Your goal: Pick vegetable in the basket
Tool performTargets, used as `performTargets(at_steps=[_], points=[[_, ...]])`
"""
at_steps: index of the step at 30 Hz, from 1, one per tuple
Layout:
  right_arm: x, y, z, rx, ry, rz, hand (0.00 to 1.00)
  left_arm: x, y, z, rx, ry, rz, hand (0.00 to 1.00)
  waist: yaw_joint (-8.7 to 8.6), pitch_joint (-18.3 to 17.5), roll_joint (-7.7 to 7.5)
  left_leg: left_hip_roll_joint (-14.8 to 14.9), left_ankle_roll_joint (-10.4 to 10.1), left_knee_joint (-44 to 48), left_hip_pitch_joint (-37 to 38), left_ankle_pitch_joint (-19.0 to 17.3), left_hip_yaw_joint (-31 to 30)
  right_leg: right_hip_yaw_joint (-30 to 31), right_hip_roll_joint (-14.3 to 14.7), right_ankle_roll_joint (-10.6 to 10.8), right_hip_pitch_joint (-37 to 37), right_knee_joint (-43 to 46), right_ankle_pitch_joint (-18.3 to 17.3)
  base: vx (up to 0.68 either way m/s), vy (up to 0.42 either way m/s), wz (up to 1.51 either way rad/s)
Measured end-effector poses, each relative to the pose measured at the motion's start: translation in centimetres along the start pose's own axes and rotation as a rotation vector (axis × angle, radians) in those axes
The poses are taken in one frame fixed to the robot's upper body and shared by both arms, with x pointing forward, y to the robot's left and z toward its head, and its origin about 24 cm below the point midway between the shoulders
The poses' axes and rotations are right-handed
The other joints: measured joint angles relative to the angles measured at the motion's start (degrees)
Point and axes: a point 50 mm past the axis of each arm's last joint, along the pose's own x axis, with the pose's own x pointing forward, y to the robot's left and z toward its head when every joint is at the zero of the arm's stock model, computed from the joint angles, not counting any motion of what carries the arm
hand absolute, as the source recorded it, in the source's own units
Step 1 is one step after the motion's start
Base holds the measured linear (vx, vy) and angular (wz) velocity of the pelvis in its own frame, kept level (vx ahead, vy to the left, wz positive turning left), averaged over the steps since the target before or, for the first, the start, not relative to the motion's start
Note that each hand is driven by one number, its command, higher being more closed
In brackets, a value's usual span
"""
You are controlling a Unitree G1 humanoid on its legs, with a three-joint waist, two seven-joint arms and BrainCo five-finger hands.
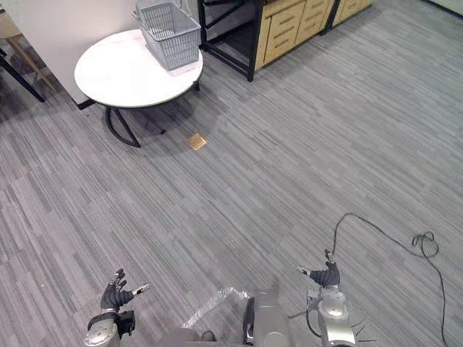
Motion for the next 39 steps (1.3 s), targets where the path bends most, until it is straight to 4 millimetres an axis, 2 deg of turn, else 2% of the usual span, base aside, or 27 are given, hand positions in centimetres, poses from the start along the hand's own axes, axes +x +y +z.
performTargets(at_steps=[2,3,4,5,6,7,8,9,10,13,15,17,19,20,22,24,25,26,27,29,30,31,35,36,37,38,39], points=[[0.0,-0.2,-0.1,-0.007,0.001,-0.002,0.0,0.5,-0.7,0.9,-0.007,-0.026,-0.014,0.0,-0.33,0.84,0.22,1.49,-1.54,-0.77,3.15,0.71,-1.34,-0.35,1.13,-1.1,-1.38,-12.48,8.08,0.62,-0.122,0.61],[-0.1,0.0,-0.2,-0.011,0.003,0.006,0.0,0.6,-0.6,1.2,-0.003,-0.033,-0.008,0.0,-0.5,0.44,-0.87,1.6,-4.17,-0.47,4.85,0.65,-2.8,-0.38,1.47,-1.73,-1.3,-19.96,13.89,0.56,-0.157,0.47],[-0.1,-0.2,-0.3,-0.019,0.004,0.005,0.0,0.6,-0.7,1.0,-0.006,-0.027,-0.007,0.0,-1.12,0.09,-1.07,2.57,-4.8,0.27,6.23,0.3,-4.14,0.52,1.53,-5.48,-1.09,-19.08,22.73,0.88,-0.264,0.44],[0.3,-0.3,0.5,-0.017,-0.016,0.001,0.0,0.9,-1.6,1.5,-0.015,-0.037,-0.024,0.0,-1.22,0.73,1.42,5.03,-8.24,3.03,6.03,2.24,-4.6,-1.33,2.31,-8.95,-2.86,-11.51,20.57,0.74,-0.232,0.38],[0.5,0.0,0.9,-0.008,-0.026,0.006,0.0,1.0,-1.9,1.8,-0.021,-0.046,-0.03,0.0,-1.61,0.87,1.78,5.43,-11.7,7.12,4.49,6.07,-4.72,-1.91,1.94,-9.31,-3.17,-7.44,16.72,0.74,-0.229,0.21],[0.5,0.1,0.9,-0.005,-0.028,0.009,0.0,1.1,-2.1,2.0,-0.028,-0.048,-0.032,0.0,-1.59,0.88,1.91,5.39,-11.69,10.67,3.24,9.78,-5.08,-2.04,1.92,-9.76,-2.58,-5.92,14.75,0.77,-0.272,0.25],[0.3,0.4,0.9,-0.008,-0.032,0.02,0.0,0.9,-2.4,1.6,-0.048,-0.033,-0.029,0.0,-1.51,1.03,2.08,5.65,-9.74,22.87,-1.14,25.16,-5.06,-2.69,2.52,-9.51,3.95,-7.47,10.36,0.79,-0.284,0.12],[0.2,0.5,1.0,-0.009,-0.035,0.027,0.0,0.7,-2.5,1.2,-0.052,-0.024,-0.03,0.0,-1.02,1.03,2.41,6.38,-8.97,28.85,-3.25,29.4,-5.15,-2.62,3.24,-9.58,7.34,-9.51,9.62,0.95,-0.332,0.18],[0.0,0.9,1.1,0.012,-0.043,0.03,0.0,0.5,-2.4,1.0,-0.053,-0.024,-0.039,0.0,-0.9,1.12,2.63,9.4,-7.64,43.59,-9.67,26.13,-3.77,-2.74,5.0,-9.96,14.19,-13.78,8.94,0.62,-0.198,0.09],[-0.4,1.8,1.7,0.065,-0.072,0.039,0.0,0.4,-2.7,1.4,-0.064,-0.036,-0.052,0.0,1.98,1.54,0.93,12.26,-3.63,57.28,-23.99,16.79,2.85,-1.34,6.46,-10.79,26.82,-22.32,8.04,0.63,-0.175,-0.06],[-0.5,1.9,2.1,0.092,-0.084,0.038,0.0,0.2,-2.9,1.7,-0.075,-0.051,-0.056,0.0,3.68,1.88,0.34,12.22,-3.24,52.06,-31.68,13.61,6.43,-0.47,6.41,-9.62,32.68,-26.73,6.52,0.61,-0.1,-0.1],[-0.5,2.0,2.2,0.095,-0.086,0.039,0.0,-0.1,-2.8,1.1,-0.076,-0.035,-0.052,0.0,3.94,2.25,0.13,11.03,-2.79,38.71,-35.61,12.67,8.34,-0.13,6.4,-8.87,37.44,-28.91,4.73,0.55,-0.003,-0.08],[-0.4,1.7,1.9,0.092,-0.07,0.025,0.0,-0.6,-2.7,0.3,-0.08,-0.011,-0.047,0.0,5.39,2.24,-0.35,6.45,-5.22,12.2,-35.11,15.37,6.92,1.98,5.56,-7.0,42.25,-30.73,1.79,0.51,0.114,-0.37],[-0.4,1.7,1.8,0.091,-0.066,0.023,0.0,-0.7,-2.7,0.0,-0.079,-0.002,-0.045,0.0,5.67,1.95,-0.05,5.74,-5.37,7.2,-34.79,16.38,6.57,2.14,5.58,-6.45,43.16,-31.35,1.11,0.51,0.184,-0.58],[-0.7,2.2,1.0,0.086,-0.028,0.024,0.0,-1.1,-2.0,-0.9,-0.069,0.03,-0.024,0.0,6.79,-0.41,-2.43,2.76,-2.54,6.43,-35.02,24.85,6.61,5.17,2.39,-3.43,44.85,-30.54,-2.86,0.56,0.229,-0.5],[-0.8,2.1,0.7,0.088,-0.017,0.016,0.0,-1.2,-2.5,-1.0,-0.071,0.038,-0.039,0.0,6.61,-1.41,-4.32,1.21,0.9,12.45,-36.37,21.63,7.51,5.39,-1.02,-0.56,43.76,-24.51,-4.84,0.74,0.245,-0.09],[-0.9,2.2,0.6,0.083,-0.012,0.018,0.0,-1.3,-2.8,-1.0,-0.069,0.038,-0.052,0.0,6.73,-1.71,-4.72,0.64,1.05,13.98,-35.51,19.14,8.0,6.38,-2.17,-0.03,41.23,-17.05,-5.09,0.81,0.275,-0.09],[-0.9,2.6,0.5,0.082,-0.007,0.027,0.0,-1.2,-2.9,-1.1,-0.056,0.044,-0.06,0.0,6.37,-1.74,-5.3,-0.8,1.68,13.91,-32.53,16.35,8.44,7.02,-4.43,3.3,35.35,-1.74,-2.86,0.63,0.242,-0.07],[-1.0,2.9,0.4,0.069,-0.005,0.035,0.0,-1.0,-2.9,-1.1,-0.036,0.045,-0.071,0.0,5.95,-1.74,-5.64,-1.92,2.66,13.04,-29.41,14.87,8.51,7.44,-6.53,4.4,31.07,10.29,1.8,0.62,0.228,0.07],[-1.2,3.5,0.4,0.054,-0.005,0.06,0.0,-0.9,-3.0,-0.9,-0.017,0.039,-0.079,0.0,4.89,-1.55,-5.6,-2.93,3.87,12.01,-23.35,11.92,8.31,8.14,-7.58,2.3,25.45,24.26,0.94,0.54,0.142,0.09],[-1.4,4.2,0.6,0.045,-0.013,0.087,0.0,-0.9,-3.0,-0.9,-0.012,0.039,-0.076,0.0,4.77,-1.52,-4.92,-2.8,4.64,10.19,-18.03,10.21,8.03,7.6,-7.21,-0.22,22.09,27.21,-0.6,0.57,0.106,0.02],[-1.5,4.8,0.9,0.036,-0.027,0.111,0.0,-0.8,-3.0,-0.7,-0.002,0.032,-0.073,0.0,4.29,-1.49,-3.83,-2.47,4.59,7.78,-13.71,9.13,7.49,6.18,-6.08,-1.37,18.54,25.6,-1.67,0.58,0.087,0.08],[-1.5,5.1,2.2,0.025,-0.088,0.125,0.0,0.0,-3.1,0.5,0.004,-0.004,-0.075,0.0,1.96,-1.6,-4.37,-1.9,2.74,3.26,-5.97,7.75,3.72,5.76,-1.0,0.5,9.04,4.15,-1.22,0.65,-0.053,0.64],[-1.5,4.9,2.1,0.023,-0.085,0.122,0.0,0.1,-3.0,0.5,0.011,-0.001,-0.071,0.0,1.56,-1.81,-4.95,-1.88,2.03,2.39,-3.75,7.36,2.29,8.45,0.88,0.76,9.4,-9.12,3.63,0.64,-0.156,0.91],[-1.6,4.8,1.9,0.02,-0.082,0.12,0.0,0.0,-2.9,0.2,0.018,0.006,-0.071,0.0,0.9,-2.1,-6.33,-3.14,-0.24,1.64,-1.5,5.99,-0.36,10.7,1.21,0.77,10.91,-19.17,14.42,0.66,-0.178,1.03],[-1.6,4.6,1.8,0.013,-0.08,0.116,0.0,0.0,-3.1,0.0,0.018,0.017,-0.074,0.0,0.42,-2.27,-6.39,-2.89,-1.51,1.65,-0.31,5.09,-2.31,11.33,1.1,-2.14,11.81,-18.93,19.79,0.65,-0.197,0.72],[-1.5,4.5,1.8,0.004,-0.079,0.116,0.0,-0.1,-3.7,-0.3,0.008,0.033,-0.084,0.0,0.95,-2.38,-4.17,-0.86,-1.92,1.89,0.08,4.84,-3.61,10.22,2.47,-3.92,11.66,-16.4,17.71,0.61,-0.207,0.55]])
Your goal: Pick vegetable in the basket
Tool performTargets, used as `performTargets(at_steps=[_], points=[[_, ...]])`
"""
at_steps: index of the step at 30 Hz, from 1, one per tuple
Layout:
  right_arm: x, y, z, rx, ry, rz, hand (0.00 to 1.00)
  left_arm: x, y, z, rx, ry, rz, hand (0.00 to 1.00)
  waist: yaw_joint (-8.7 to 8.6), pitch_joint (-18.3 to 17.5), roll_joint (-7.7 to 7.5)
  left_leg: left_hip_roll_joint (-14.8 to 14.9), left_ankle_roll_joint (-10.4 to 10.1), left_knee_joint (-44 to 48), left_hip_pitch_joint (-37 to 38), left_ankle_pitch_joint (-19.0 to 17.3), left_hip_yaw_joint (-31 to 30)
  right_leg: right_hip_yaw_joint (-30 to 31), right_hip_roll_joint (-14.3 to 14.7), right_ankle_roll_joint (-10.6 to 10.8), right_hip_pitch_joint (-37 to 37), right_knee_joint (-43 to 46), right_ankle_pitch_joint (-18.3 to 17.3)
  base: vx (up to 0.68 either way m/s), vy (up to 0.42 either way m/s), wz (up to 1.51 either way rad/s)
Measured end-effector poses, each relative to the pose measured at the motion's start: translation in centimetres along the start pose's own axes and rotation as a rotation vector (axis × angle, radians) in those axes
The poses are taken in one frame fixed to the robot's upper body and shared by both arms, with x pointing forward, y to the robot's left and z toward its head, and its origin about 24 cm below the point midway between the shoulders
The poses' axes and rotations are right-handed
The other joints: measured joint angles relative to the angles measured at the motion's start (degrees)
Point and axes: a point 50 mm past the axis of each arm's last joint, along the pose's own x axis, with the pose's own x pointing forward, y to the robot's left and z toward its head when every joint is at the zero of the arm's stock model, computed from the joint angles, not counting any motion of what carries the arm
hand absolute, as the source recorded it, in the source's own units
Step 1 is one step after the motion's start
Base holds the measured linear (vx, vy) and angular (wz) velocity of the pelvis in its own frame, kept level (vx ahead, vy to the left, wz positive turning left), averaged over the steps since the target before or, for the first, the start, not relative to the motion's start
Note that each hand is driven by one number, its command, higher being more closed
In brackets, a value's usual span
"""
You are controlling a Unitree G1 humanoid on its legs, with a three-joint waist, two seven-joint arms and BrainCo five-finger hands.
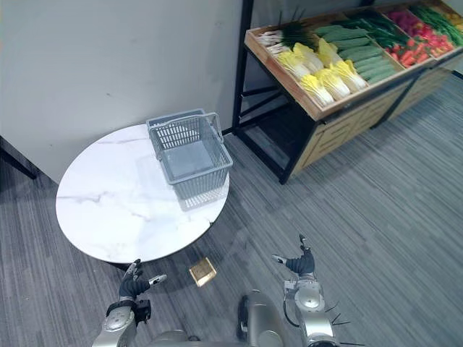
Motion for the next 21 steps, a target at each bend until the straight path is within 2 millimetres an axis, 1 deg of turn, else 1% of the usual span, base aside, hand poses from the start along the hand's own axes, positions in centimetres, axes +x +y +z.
performTargets(at_steps=[1,2,3,4,5,6,7,8,9,10,11,12,13,14,15,16,17,18,19,20,21], points=[[0.1,-0.1,1.3,0.011,-0.051,-0.003,0.0,-0.1,-0.1,0.0,-0.002,-0.004,-0.002,0.0,0.21,0.4,1.19,1.34,-1.48,2.33,-0.83,1.22,-1.18,-1.57,-0.03,-0.91,-0.1,2.9,-3.63,0.67,-0.239,0.59],[-0.2,-0.1,2.1,0.023,-0.093,-0.005,0.0,-0.2,-0.2,-0.1,-0.007,-0.002,0.0,0.0,0.09,0.3,1.85,1.82,-2.37,8.27,-3.14,2.12,-1.91,-3.66,-0.3,-1.83,0.94,4.38,-6.37,0.53,-0.202,0.76],[-0.4,-0.2,2.3,0.026,-0.107,-0.007,0.0,-0.2,-0.2,-0.1,-0.018,-0.001,0.006,0.0,-0.24,0.56,2.33,2.77,-3.4,13.48,-5.04,2.82,-2.05,-5.09,-0.3,-2.27,2.65,4.04,-7.23,0.49,-0.177,0.99],[-0.7,0.1,3.4,0.024,-0.158,0.011,0.0,-0.3,-0.4,-0.1,-0.05,0.002,0.02,0.0,-0.25,0.9,3.08,5.59,-6.05,25.56,-9.64,4.83,-1.47,-7.26,0.07,-2.98,7.06,1.76,-8.22,0.37,-0.13,0.77],[-0.9,0.3,3.8,0.027,-0.18,0.017,0.0,-0.4,-0.5,-0.1,-0.06,-0.003,0.022,0.0,0.5,0.94,3.25,7.29,-6.21,30.18,-11.41,4.62,0.56,-7.58,0.58,-3.14,9.43,0.26,-8.38,0.43,-0.137,0.74],[-1.3,0.6,5.3,0.039,-0.249,0.029,0.0,-0.8,-0.5,-0.1,-0.071,-0.012,0.024,0.0,1.54,0.98,3.17,10.88,-4.74,37.37,-15.23,3.77,5.9,-8.69,1.03,-3.6,15.02,-3.97,-8.7,0.38,-0.116,0.42],[-1.5,0.6,5.9,0.045,-0.277,0.028,0.0,-0.9,-0.5,-0.2,-0.074,-0.012,0.025,0.0,1.74,0.96,3.18,11.87,-3.9,38.39,-16.68,3.26,7.49,-9.08,0.96,-3.69,16.79,-5.22,-8.82,0.35,-0.099,0.37],[-1.6,0.6,6.6,0.039,-0.312,0.027,0.0,-1.2,-0.4,-0.4,-0.078,-0.012,0.027,0.0,2.52,0.8,3.17,12.87,-2.98,38.35,-18.38,2.71,9.53,-9.43,0.68,-3.59,18.47,-6.65,-9.1,0.26,-0.058,0.19],[-1.7,0.6,7.7,0.013,-0.363,0.028,0.0,-1.4,-0.4,-0.5,-0.073,-0.013,0.03,0.0,3.08,0.56,3.42,13.69,-2.57,36.0,-21.23,2.47,11.04,-9.77,0.26,-3.15,19.47,-7.6,-9.54,0.2,0.004,0.15],[-1.6,0.9,8.6,-0.012,-0.405,0.042,0.0,-1.6,-0.2,-0.9,-0.064,-0.002,0.034,0.0,3.64,0.43,3.58,13.48,-2.13,30.77,-23.01,2.76,12.03,-10.12,-0.57,-2.47,20.27,-7.93,-10.09,0.19,0.034,0.1],[-1.6,1.0,8.7,-0.028,-0.415,0.048,0.0,-1.7,-0.2,-1.1,-0.06,0.004,0.034,0.0,3.74,0.28,3.68,13.28,-2.01,27.73,-23.04,3.22,12.64,-10.09,-0.85,-2.09,20.42,-7.97,-10.32,0.19,0.087,0.18],[-1.6,0.6,9.1,-0.09,-0.446,0.047,0.0,-2.1,-0.2,-1.7,-0.061,0.023,0.034,0.0,3.81,-0.61,5.23,12.35,-0.94,16.07,-22.83,11.23,13.54,-10.36,-0.8,-0.71,21.07,-7.62,-11.02,0.3,0.168,0.12],[-1.5,0.4,9.1,-0.16,-0.461,0.055,0.0,-2.4,-0.1,-2.5,-0.058,0.052,0.038,0.0,4.02,-1.32,6.48,11.91,-2.8,10.45,-21.31,13.08,12.76,-10.06,-0.08,0.14,21.1,-7.35,-11.45,0.31,0.167,0.18],[-1.4,0.6,9.3,-0.177,-0.469,0.062,0.0,-2.3,0.0,-2.6,-0.051,0.058,0.04,0.0,4.04,-1.45,6.16,10.64,-2.86,8.11,-20.14,13.24,12.71,-10.0,-0.62,0.37,21.09,-7.44,-11.38,0.28,0.166,0.25],[-1.2,1.0,10.2,-0.209,-0.509,0.073,0.0,-2.2,0.5,-2.8,-0.029,0.065,0.043,0.0,3.94,-1.49,5.33,8.77,-2.94,3.74,-18.62,13.95,12.4,-10.04,-1.9,1.21,20.94,-7.81,-11.34,0.15,0.088,0.3],[-1.0,1.5,11.3,-0.247,-0.558,0.082,0.0,-2.1,0.9,-3.1,0.011,0.079,0.041,0.0,3.93,-1.46,4.44,7.18,-2.61,0.76,-17.5,15.28,12.46,-10.0,-3.14,1.74,21.0,-8.27,-11.5,0.12,0.082,0.26],[-0.9,1.6,11.9,-0.269,-0.586,0.087,0.0,-2.1,1.0,-3.3,0.028,0.085,0.037,0.0,4.04,-1.59,4.24,6.69,-2.53,-0.45,-17.17,15.92,12.5,-9.95,-3.51,2.03,21.06,-8.73,-11.32,0.08,0.055,0.15],[-0.7,2.1,13.3,-0.324,-0.65,0.101,0.0,-2.1,1.2,-3.5,0.054,0.095,0.032,0.0,4.14,-1.61,4.19,5.95,-2.29,-2.41,-16.59,16.68,12.57,-9.86,-3.98,2.35,21.08,-9.25,-11.12,0.04,0.039,0.09],[-0.5,2.4,14.0,-0.359,-0.682,0.107,0.0,-2.1,1.3,-3.7,0.064,0.101,0.033,0.0,4.16,-1.61,4.19,5.36,-2.27,-3.32,-16.32,17.07,12.55,-9.87,-4.15,2.48,21.05,-9.5,-11.03,0.03,0.064,0.1],[-0.1,3.1,15.4,-0.432,-0.745,0.125,0.0,-2.2,1.6,-4.1,0.086,0.115,0.031,0.0,4.22,-1.61,4.19,4.58,-2.18,-5.72,-15.67,18.37,12.51,-9.87,-4.41,2.74,20.98,-10.02,-10.8,0.0,0.047,0.07],[0.0,3.3,15.7,-0.453,-0.762,0.131,0.0,-2.2,1.6,-4.2,0.089,0.121,0.032,0.0,4.23,-1.61,4.19,4.45,-2.28,-6.49,-15.43,18.73,12.45,-9.89,-4.41,2.77,20.92,-10.12,-10.76,-0.02,0.031,0.06]])
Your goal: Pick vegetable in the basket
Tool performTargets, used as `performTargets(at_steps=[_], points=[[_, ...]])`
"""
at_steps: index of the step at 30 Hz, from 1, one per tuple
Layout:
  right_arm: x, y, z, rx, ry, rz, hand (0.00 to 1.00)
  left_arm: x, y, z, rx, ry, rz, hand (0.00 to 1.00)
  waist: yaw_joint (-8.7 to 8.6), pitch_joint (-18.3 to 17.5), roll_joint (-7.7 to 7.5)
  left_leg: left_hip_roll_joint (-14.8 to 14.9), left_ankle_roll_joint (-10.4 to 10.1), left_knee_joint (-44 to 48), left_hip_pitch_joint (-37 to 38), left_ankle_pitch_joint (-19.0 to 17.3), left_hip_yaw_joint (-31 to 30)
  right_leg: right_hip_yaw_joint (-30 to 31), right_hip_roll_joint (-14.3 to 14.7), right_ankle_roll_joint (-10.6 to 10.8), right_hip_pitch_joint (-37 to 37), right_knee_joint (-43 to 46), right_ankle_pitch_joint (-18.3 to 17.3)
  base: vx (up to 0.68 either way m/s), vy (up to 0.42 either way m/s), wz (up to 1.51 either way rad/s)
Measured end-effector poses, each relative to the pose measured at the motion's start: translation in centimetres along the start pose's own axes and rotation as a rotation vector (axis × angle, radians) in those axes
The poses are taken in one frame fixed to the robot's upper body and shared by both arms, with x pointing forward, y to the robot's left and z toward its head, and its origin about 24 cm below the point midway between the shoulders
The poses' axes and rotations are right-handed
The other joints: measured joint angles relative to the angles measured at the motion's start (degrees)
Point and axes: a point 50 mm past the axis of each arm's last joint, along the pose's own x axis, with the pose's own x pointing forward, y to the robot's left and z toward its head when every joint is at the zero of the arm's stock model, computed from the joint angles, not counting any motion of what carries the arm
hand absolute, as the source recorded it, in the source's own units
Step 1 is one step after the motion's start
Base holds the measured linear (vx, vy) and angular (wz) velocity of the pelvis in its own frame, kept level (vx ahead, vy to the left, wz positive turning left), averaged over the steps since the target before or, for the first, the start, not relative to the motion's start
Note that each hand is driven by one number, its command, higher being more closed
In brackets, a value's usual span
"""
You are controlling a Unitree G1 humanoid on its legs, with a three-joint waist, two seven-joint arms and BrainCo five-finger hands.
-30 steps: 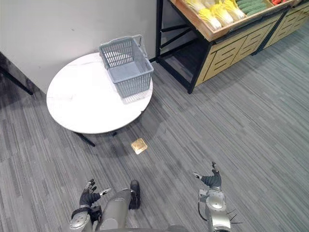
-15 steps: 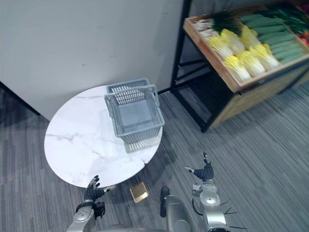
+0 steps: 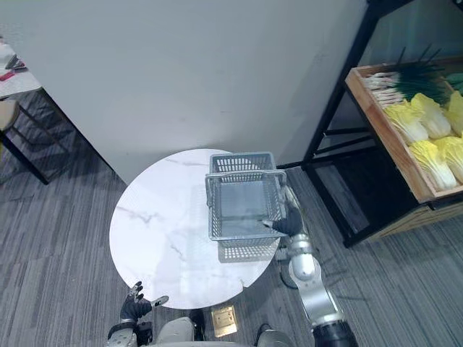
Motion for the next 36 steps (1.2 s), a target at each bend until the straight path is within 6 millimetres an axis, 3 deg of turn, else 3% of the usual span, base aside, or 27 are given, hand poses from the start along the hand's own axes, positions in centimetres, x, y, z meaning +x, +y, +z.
performTargets(at_steps=[4,11,13,19,25,26,30,36], points=[[2.9,0.2,1.0,-0.129,-0.084,0.051,0.0,0.1,0.2,-0.5,0.041,0.018,-0.01,0.0,0.26,0.01,0.01,-0.17,-0.3,-5.72,-0.26,3.64,-0.48,-0.03,0.76,-0.4,-2.57,-0.48,1.18,-0.06,-0.019,-0.01],[6.9,-1.6,0.4,-0.348,-0.078,0.092,0.0,0.2,0.5,-0.7,0.055,0.03,0.0,0.0,1.53,1.09,0.53,-0.39,0.22,-10.35,-3.25,7.46,-1.59,-0.16,1.34,-0.58,-7.4,-0.57,2.67,-0.08,0.011,0.03],[9.0,-3.7,0.6,-0.424,-0.059,0.057,0.0,0.6,0.6,-0.3,0.051,0.021,0.017,0.0,1.7,2.76,1.38,-0.75,0.27,-10.53,-4.99,7.89,-2.41,-0.12,1.13,-0.36,-9.23,-0.59,3.14,-0.09,0.037,0.06],[12.3,-9.0,1.9,-0.572,-0.028,-0.077,0.0,1.3,1.2,1.0,0.037,-0.02,0.04,0.0,3.02,5.51,3.29,-1.27,1.09,-11.47,-8.35,9.81,-4.13,-1.02,0.92,-0.2,-12.04,-0.63,3.8,-0.01,0.027,0.11],[14.7,-12.4,4.6,-0.608,-0.021,-0.186,0.0,1.6,1.2,1.6,-0.011,-0.041,0.057,0.0,3.86,7.47,4.97,-1.25,0.94,-11.47,-10.41,10.34,-5.71,-1.73,1.02,-0.24,-13.39,-0.58,3.79,0.03,-0.008,0.12],[14.7,-12.8,3.9,-0.617,0.017,-0.191,1.0,1.8,1.0,1.8,-0.021,-0.039,0.056,0.0,4.73,7.79,5.57,-1.27,0.85,-11.47,-10.69,10.44,-6.21,-1.84,1.0,-0.25,-13.58,-0.57,3.77,0.01,-0.004,0.06],[14.3,-12.9,1.5,-0.646,0.138,-0.133,1.0,2.1,0.9,2.3,-0.034,-0.054,0.053,0.0,5.12,8.44,6.82,-1.43,0.34,-11.47,-11.93,11.13,-9.46,-3.78,0.86,-0.53,-14.0,0.34,2.88,0.01,-0.017,0.25],[14.5,-13.2,1.6,-0.627,0.162,-0.089,1.0,2.1,0.9,2.2,-0.032,-0.053,0.035,0.0,5.2,8.46,6.84,-1.33,-0.38,-11.48,-12.23,11.64,-11.6,-4.78,0.56,-1.11,-15.04,4.17,0.42,-0.02,-0.034,0.17]])
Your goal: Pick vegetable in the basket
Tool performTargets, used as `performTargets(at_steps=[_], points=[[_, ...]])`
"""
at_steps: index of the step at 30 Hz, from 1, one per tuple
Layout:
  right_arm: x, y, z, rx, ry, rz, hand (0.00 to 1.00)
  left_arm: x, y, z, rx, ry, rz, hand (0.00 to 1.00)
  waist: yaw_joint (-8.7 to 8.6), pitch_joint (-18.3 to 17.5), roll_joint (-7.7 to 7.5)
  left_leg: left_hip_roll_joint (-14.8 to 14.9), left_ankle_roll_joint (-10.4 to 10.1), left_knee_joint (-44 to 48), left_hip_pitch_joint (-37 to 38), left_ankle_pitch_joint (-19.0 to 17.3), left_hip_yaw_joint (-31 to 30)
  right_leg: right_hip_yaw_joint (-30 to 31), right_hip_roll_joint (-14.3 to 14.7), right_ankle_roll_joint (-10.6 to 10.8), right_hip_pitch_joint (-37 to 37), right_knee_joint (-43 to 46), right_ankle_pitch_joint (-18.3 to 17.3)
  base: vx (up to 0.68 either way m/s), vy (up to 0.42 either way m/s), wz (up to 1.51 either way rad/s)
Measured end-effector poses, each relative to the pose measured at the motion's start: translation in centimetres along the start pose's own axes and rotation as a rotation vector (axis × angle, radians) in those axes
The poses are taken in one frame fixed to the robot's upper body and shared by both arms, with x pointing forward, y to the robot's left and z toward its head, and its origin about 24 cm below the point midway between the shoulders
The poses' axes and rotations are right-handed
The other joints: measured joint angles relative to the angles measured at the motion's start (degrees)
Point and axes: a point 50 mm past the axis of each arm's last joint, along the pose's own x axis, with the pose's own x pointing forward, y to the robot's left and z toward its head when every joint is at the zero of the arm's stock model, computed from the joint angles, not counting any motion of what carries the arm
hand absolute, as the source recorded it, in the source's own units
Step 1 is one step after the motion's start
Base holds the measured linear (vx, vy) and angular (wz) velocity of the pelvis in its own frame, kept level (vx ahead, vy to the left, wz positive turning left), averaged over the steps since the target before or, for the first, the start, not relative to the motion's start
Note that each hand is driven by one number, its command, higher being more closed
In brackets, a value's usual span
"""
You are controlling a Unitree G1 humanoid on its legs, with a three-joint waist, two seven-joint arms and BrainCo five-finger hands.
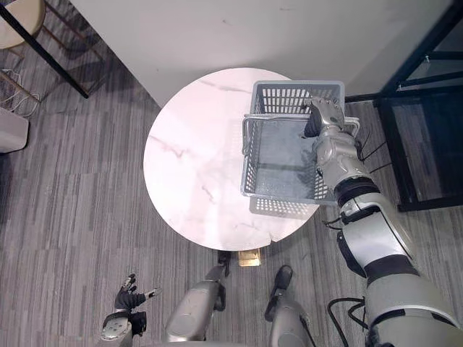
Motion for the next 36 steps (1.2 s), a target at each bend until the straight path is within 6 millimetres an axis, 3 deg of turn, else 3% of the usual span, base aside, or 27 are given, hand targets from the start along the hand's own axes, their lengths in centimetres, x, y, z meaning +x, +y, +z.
performTargets(at_steps=[6,10,17,23,29,34,36], points=[[-0.4,-1.3,-1.1,0.063,-0.004,-0.024,1.0,0.0,0.0,0.0,0.005,0.002,-0.005,0.0,-0.74,0.0,-0.03,0.15,-0.1,-0.02,0.33,0.06,0.18,0.74,-0.1,-0.04,-0.87,2.25,-0.98,-0.01,-0.016,-0.01],[-2.3,0.3,-2.1,0.158,-0.01,-0.029,1.0,0.0,0.0,0.0,0.004,0.005,-0.017,0.0,-2.17,0.02,-0.25,-0.06,-0.14,-0.03,2.05,0.04,0.7,1.55,-0.27,0.0,0.5,2.05,-0.93,0.02,-0.009,-0.09],[-10.4,4.3,-4.5,0.471,0.009,-0.044,1.0,0.0,-0.5,1.3,0.004,-0.038,-0.035,0.0,-6.98,-0.6,-1.98,-0.42,-0.34,-0.1,5.67,-0.21,1.84,3.66,-0.3,0.99,4.3,-0.99,0.62,-0.01,0.011,-0.16],[-19.0,9.1,-7.4,0.675,0.229,0.014,1.0,-0.5,0.6,1.3,0.006,-0.049,-0.02,0.0,-9.99,-5.68,-6.01,-0.04,-0.01,-0.1,8.86,-2.67,5.27,8.11,0.36,1.76,6.41,-4.56,2.54,-0.01,0.032,-0.35],[-25.9,12.6,-9.7,0.804,0.509,0.062,1.0,-0.9,0.9,1.2,0.001,-0.056,-0.022,0.0,-12.18,-8.1,-5.98,-0.18,0.21,-0.21,11.82,-3.92,8.94,12.23,0.49,2.9,8.34,-6.87,3.92,-0.02,0.038,-0.31],[-27.7,13.7,-9.8,0.918,0.612,0.041,1.0,-1.4,1.0,0.7,-0.001,-0.042,-0.029,0.0,-12.55,-8.37,-5.82,-0.24,0.38,-0.18,15.27,-4.58,11.66,14.88,0.49,3.4,10.31,-6.86,4.34,-0.01,0.021,-0.31],[-28.2,14.3,-9.4,0.964,0.643,0.036,1.0,-1.9,1.1,0.6,-0.028,-0.048,-0.017,0.0,-11.85,-8.66,-6.52,0.24,0.35,-0.13,16.37,-5.17,14.38,17.21,0.61,3.61,9.64,-6.7,4.84,-0.04,0.02,-0.49]])
